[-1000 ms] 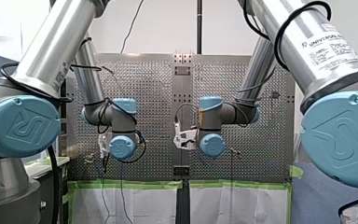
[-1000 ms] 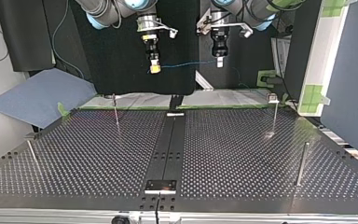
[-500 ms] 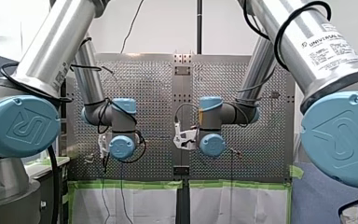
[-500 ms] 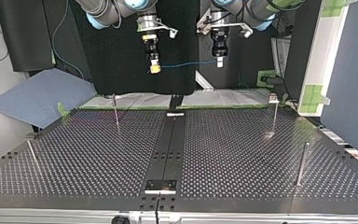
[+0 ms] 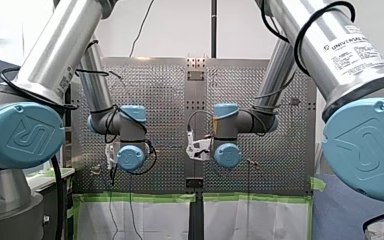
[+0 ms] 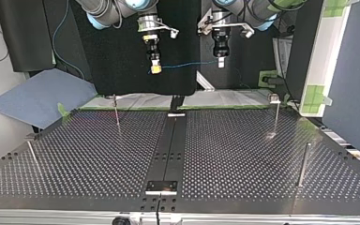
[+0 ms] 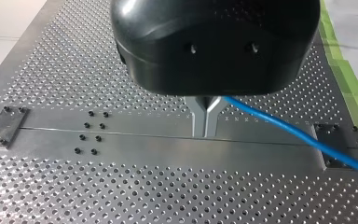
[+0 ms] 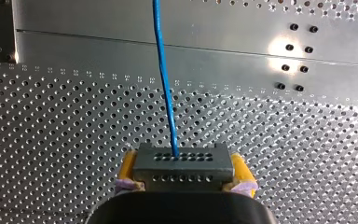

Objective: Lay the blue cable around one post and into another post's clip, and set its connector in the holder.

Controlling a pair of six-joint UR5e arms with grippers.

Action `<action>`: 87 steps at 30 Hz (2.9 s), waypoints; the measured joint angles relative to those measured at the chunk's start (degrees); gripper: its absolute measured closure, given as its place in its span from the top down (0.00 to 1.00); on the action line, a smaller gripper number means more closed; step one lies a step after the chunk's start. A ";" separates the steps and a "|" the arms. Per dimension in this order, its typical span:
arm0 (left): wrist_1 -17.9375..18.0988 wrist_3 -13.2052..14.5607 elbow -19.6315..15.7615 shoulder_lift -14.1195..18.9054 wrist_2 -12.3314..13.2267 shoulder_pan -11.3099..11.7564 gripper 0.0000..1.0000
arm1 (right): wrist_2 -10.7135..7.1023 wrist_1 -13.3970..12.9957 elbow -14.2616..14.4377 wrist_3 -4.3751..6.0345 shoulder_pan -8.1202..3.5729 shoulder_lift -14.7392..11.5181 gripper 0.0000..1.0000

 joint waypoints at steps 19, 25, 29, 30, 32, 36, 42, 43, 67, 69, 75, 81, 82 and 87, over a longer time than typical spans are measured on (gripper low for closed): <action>0.10 0.22 0.24 -0.22 -0.01 -0.19 0.00 | -0.05 0.00 -0.02 0.00 0.00 0.01 0.00; 0.25 1.11 1.18 -2.26 0.00 -0.41 0.00 | -0.08 0.00 -0.07 0.00 0.00 0.00 0.00; 0.26 1.21 1.30 -4.24 0.00 -0.43 0.00 | -0.09 0.00 -0.09 0.00 0.00 0.00 0.00; 0.26 1.22 1.30 -4.72 0.00 -0.43 0.00 | -0.09 0.00 -0.08 0.00 0.00 0.00 0.00; 0.26 1.23 1.30 -5.88 0.00 -0.44 0.00 | -0.09 -0.01 -0.08 0.00 0.00 0.00 0.00; 0.26 1.23 1.31 -7.72 0.00 -0.44 0.00 | -0.09 0.00 -0.08 0.00 0.00 0.00 0.00; 0.26 1.23 1.32 -8.39 0.00 -0.44 0.00 | -0.08 0.00 -0.09 0.01 0.01 0.01 0.00; 0.26 1.23 1.32 -8.41 0.00 -0.44 0.00 | -0.02 0.07 -0.16 0.07 0.07 0.06 0.00; 0.26 1.23 1.32 -8.43 0.00 -0.44 0.09 | 1.32 8.54 -0.61 8.87 3.08 0.61 0.00; 0.06 1.03 1.14 -8.23 -0.21 -0.66 0.09 | 1.37 8.62 -0.57 8.88 3.04 0.66 0.00; -2.62 -1.66 1.62 -5.54 -2.89 -3.33 0.09 | 3.75 10.14 -1.31 9.72 2.06 -0.85 0.00; -5.58 -4.51 2.23 -2.59 -5.85 -5.15 0.09 | 6.86 11.32 -1.58 10.38 1.60 -4.03 0.00; -5.99 -4.75 2.30 -2.17 -6.26 -5.02 0.09 | 7.10 11.44 -1.66 10.38 1.55 -4.48 0.00; -8.53 -5.53 2.47 0.34 -8.48 -3.12 0.09 | 7.57 12.65 -2.77 10.34 1.42 -6.94 0.00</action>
